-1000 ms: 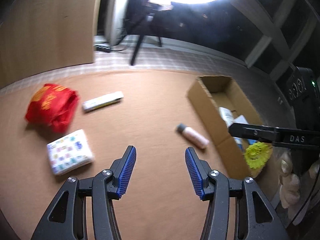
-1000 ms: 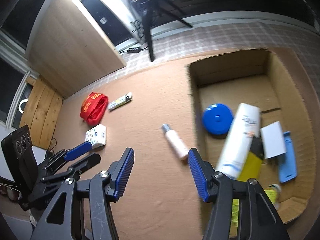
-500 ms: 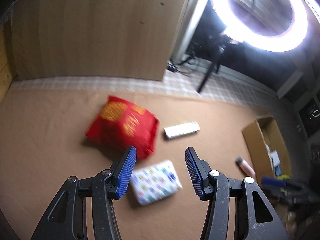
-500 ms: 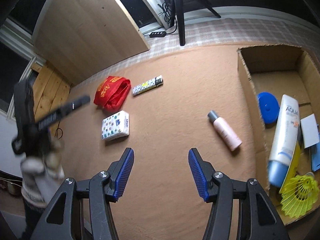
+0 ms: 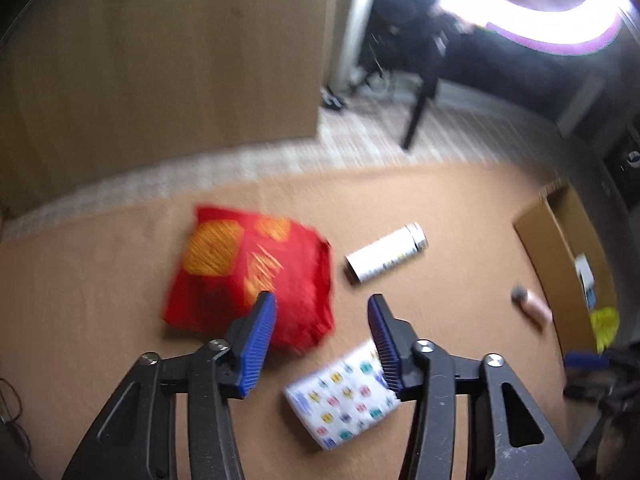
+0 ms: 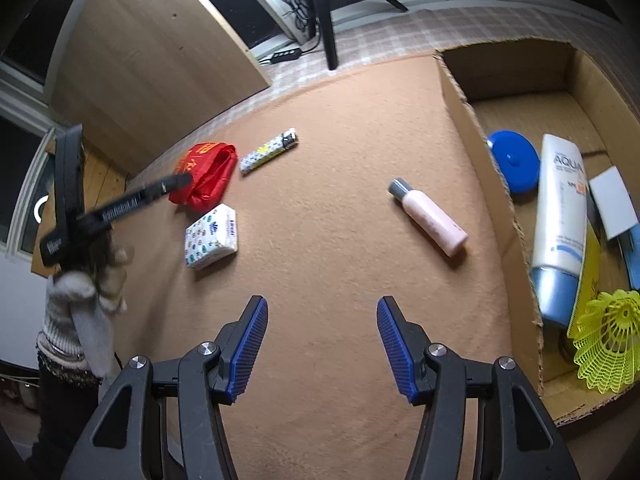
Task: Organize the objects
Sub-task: 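Grasp the white Vinda tissue pack with the right tool and lift it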
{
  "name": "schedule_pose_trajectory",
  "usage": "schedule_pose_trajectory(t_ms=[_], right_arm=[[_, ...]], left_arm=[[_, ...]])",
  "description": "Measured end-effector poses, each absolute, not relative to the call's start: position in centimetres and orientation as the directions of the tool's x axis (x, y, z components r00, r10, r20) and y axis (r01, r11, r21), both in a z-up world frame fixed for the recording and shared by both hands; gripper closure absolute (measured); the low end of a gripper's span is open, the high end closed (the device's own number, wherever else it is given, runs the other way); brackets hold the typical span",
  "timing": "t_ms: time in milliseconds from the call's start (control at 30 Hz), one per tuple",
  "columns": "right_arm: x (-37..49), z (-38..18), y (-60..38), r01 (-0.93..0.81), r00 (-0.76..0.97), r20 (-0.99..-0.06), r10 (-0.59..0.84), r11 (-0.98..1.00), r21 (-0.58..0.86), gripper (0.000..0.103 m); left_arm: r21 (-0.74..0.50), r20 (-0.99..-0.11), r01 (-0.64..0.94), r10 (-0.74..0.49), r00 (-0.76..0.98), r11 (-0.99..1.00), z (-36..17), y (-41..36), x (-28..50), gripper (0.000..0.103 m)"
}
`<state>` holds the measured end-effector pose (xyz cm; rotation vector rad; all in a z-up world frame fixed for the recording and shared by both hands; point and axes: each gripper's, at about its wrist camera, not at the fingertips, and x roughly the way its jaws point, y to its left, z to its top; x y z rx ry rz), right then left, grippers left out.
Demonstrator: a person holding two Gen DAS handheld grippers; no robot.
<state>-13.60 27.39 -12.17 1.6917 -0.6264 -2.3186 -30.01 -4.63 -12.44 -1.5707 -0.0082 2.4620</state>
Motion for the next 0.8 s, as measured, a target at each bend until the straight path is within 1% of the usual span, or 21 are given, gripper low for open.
schedule_pose_trajectory(t_ms=[33,167,300,500,800], right_arm=[[-13.6,-12.2,27.6,-0.089,-0.322,-0.858,-0.400,-0.890,0.448,0.050],[-13.7,-12.3,27.7,-0.094,-0.325,-0.858,-0.397,-0.890,0.447,0.050],[-13.9,-12.3,27.3,-0.085,-0.325,-0.854,-0.406,-0.887,0.454,0.050],[-13.7,-12.3,26.9,-0.073,-0.318,-0.850,-0.419,-0.883,0.463,0.050],[-13.1,-12.3,27.0,-0.069,-0.326,-0.841,-0.432,-0.876,0.477,0.050]], left_arm=[[-0.132,-0.903,-0.185,0.195,-0.382,-0.974,-13.1,-4.4,-29.8,0.065],[-0.143,-0.919,-0.203,0.206,-0.336,-0.969,-14.9,-3.6,-29.0,0.068],[-0.139,-0.927,-0.212,0.202,-0.315,-0.967,-15.8,-3.2,-28.5,0.068],[-0.180,-0.926,-0.218,0.240,-0.292,-0.959,-16.0,-3.0,-27.6,0.068],[-0.304,-0.903,-0.160,0.338,-0.267,-0.939,-16.9,-3.0,-24.0,0.068]])
